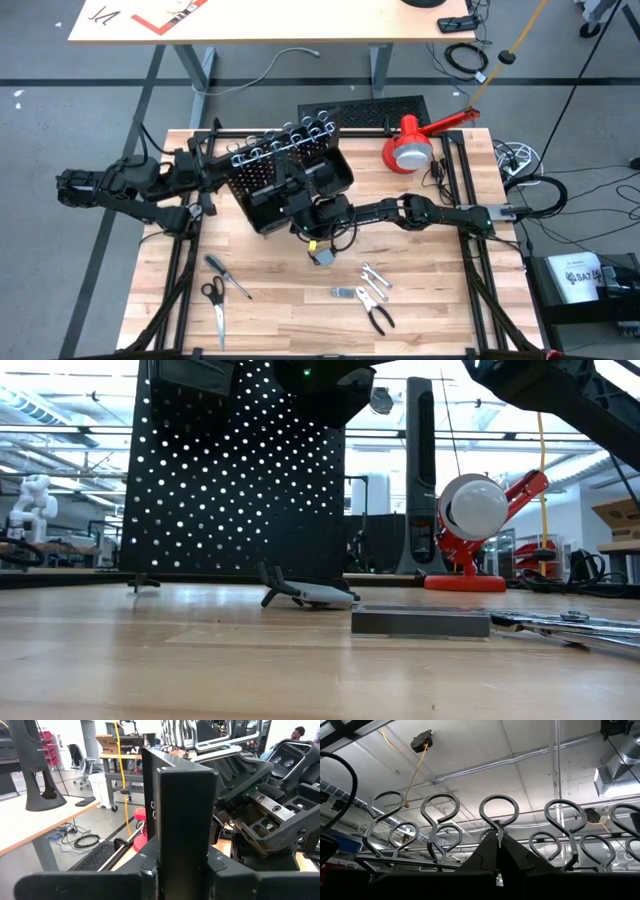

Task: Hang tools onto peg board
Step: Assemble the tool holder on the pegboard

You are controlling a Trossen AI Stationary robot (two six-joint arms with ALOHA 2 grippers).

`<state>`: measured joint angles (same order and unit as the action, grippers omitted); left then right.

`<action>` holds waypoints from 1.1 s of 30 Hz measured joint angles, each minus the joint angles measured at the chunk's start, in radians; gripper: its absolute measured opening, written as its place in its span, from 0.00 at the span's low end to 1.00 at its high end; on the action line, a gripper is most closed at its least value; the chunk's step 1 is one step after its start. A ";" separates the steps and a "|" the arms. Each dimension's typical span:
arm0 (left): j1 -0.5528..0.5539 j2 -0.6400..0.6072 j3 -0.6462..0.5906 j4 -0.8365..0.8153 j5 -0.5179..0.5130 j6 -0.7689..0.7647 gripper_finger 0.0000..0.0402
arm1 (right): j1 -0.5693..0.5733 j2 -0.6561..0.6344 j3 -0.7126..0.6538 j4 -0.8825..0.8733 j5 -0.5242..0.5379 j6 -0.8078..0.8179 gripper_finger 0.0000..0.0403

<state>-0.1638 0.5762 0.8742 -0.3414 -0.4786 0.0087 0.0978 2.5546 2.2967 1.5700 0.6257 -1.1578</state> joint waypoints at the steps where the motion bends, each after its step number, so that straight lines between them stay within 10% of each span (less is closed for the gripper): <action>1: 0.000 0.000 0.000 -0.002 0.000 -0.001 0.17 | 0.000 0.000 0.000 0.000 -0.001 -0.003 0.00; 33: 0.001 0.000 0.000 -0.024 -0.009 -0.005 0.17 | -0.034 0.000 0.001 -0.058 0.044 0.046 0.00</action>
<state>-0.1631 0.5762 0.8742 -0.3649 -0.4873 0.0040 0.0634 2.5549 2.2978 1.5119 0.6702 -1.1113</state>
